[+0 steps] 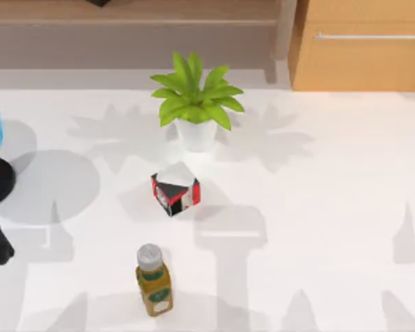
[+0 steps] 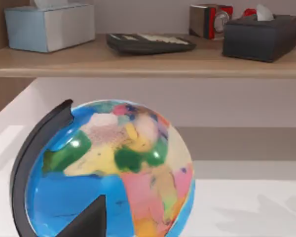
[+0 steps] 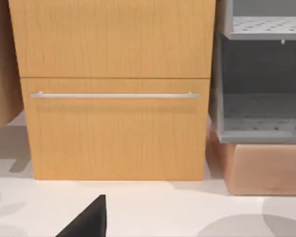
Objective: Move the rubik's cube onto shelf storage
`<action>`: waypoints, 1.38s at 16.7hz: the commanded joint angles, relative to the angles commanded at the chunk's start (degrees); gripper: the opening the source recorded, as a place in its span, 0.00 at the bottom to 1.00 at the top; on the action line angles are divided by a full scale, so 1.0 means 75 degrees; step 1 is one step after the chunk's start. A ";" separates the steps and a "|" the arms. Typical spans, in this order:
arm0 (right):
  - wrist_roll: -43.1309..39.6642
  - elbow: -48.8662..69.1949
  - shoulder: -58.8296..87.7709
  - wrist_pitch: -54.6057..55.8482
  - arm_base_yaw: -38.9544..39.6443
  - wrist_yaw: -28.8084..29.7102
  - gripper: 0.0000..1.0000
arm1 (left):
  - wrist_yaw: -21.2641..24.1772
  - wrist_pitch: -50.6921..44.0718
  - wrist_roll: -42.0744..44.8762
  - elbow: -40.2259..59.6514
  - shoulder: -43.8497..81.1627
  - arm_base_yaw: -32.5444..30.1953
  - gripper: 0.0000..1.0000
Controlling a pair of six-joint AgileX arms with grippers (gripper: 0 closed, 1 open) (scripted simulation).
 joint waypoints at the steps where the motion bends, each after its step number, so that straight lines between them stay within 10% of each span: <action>1: 0.0000 0.0000 0.0000 0.0000 0.0000 0.0000 1.00 | 0.0000 0.0000 0.0000 0.0000 0.0000 0.0000 1.00; 9: -0.1713 0.1252 0.1750 0.1508 0.0119 0.0083 1.00 | 0.0000 0.0000 0.0000 0.0000 0.0000 0.0000 1.00; 23: -0.8892 0.5303 1.2070 0.7109 0.0898 0.0920 1.00 | 0.0000 0.0000 0.0000 0.0000 0.0000 0.0000 1.00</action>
